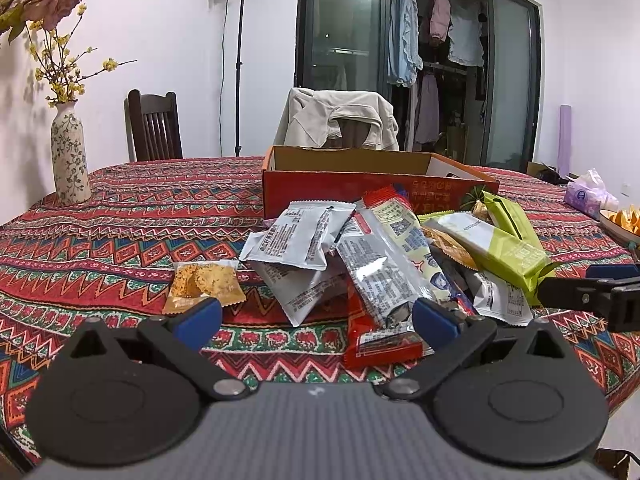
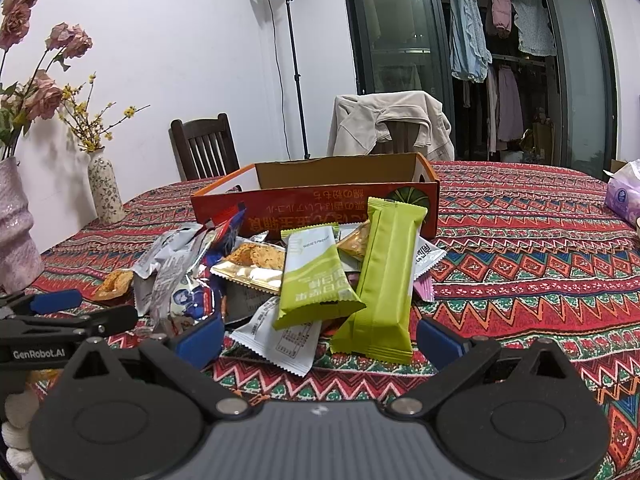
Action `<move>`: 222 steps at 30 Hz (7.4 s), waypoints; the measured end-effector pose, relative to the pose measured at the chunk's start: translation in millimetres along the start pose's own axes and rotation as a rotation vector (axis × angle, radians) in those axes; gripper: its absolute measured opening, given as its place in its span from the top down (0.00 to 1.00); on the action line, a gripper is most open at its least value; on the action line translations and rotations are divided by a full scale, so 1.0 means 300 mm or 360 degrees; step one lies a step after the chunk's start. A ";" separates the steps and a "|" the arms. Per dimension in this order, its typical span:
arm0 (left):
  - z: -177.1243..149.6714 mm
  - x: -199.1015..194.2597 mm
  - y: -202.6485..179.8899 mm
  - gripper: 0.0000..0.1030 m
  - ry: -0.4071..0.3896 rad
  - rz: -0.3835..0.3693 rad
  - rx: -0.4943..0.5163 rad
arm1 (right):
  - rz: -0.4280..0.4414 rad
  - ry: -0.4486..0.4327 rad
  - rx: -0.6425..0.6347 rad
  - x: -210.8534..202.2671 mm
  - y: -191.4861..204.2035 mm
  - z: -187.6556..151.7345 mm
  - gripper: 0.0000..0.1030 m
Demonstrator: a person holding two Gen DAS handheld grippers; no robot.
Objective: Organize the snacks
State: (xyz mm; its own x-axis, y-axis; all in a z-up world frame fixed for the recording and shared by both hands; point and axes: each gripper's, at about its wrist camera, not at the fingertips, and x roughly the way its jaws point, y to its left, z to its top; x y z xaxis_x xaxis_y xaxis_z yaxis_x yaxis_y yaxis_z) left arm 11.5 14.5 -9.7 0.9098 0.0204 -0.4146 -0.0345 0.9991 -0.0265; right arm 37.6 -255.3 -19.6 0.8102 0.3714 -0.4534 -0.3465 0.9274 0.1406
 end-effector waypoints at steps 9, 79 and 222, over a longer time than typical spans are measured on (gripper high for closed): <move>0.016 0.017 0.003 0.00 -0.0011 0.0023 -0.0007 | -0.0010 -0.0036 -0.0031 0.021 -0.004 0.039 0.06; 0.140 0.305 0.247 0.51 0.0374 0.0329 -0.0171 | -0.0013 -0.0070 -0.0192 0.180 0.068 0.159 0.62; 0.165 0.100 0.160 0.00 0.0096 0.0095 -0.0226 | 0.0026 0.0040 -0.0110 0.110 0.013 0.069 0.07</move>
State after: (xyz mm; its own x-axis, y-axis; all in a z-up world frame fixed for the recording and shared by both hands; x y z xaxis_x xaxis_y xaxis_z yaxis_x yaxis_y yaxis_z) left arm 57.7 65.0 21.6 0.8780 0.0732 -0.4730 -0.1500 0.9805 -0.1268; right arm 72.9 -238.6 -15.8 0.7923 0.3843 -0.4739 -0.3920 0.9158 0.0873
